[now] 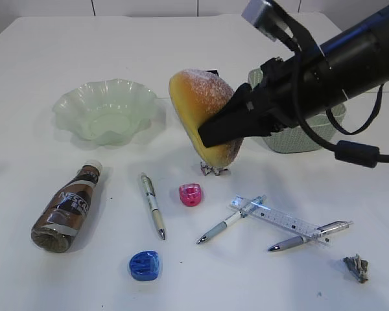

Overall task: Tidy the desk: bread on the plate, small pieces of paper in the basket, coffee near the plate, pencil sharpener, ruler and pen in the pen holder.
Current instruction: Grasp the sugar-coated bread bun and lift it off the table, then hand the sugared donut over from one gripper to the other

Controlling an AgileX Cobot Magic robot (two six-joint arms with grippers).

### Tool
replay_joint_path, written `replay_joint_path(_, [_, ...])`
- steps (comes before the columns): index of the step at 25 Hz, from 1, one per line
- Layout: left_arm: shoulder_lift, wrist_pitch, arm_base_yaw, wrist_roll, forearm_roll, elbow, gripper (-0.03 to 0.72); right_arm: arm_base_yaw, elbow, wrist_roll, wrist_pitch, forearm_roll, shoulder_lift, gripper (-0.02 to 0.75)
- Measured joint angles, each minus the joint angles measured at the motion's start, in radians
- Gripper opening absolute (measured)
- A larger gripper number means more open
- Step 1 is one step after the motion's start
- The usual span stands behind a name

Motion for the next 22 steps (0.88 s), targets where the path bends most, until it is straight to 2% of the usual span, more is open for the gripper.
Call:
replay_joint_path(2, [0.000, -0.019, 0.000, 0.033, -0.027, 0.000, 0.394, -0.035, 0.002, -0.115, 0.078, 0.142, -0.002, 0.313])
replay_joint_path(7, [0.000, -0.079, 0.000, 0.144, -0.131, 0.007, 0.394, -0.109, 0.002, -0.223, 0.184, 0.310, -0.004, 0.313])
replay_joint_path(12, [0.000, -0.161, 0.000, 0.348, -0.356, 0.103, 0.385, -0.127, 0.002, -0.257, 0.187, 0.348, -0.004, 0.313])
replay_joint_path(18, [0.001, -0.222, 0.000, 0.738, -0.766, 0.263, 0.383, -0.127, 0.002, -0.262, 0.187, 0.349, -0.004, 0.313])
replay_joint_path(20, [0.001, -0.225, 0.000, 0.828, -0.869, 0.299, 0.382, -0.127, 0.002, -0.262, 0.187, 0.349, -0.004, 0.313])
replay_joint_path(22, [0.004, -0.227, 0.000, 0.870, -0.928, 0.320, 0.382, -0.127, 0.002, -0.262, 0.187, 0.349, -0.004, 0.313])
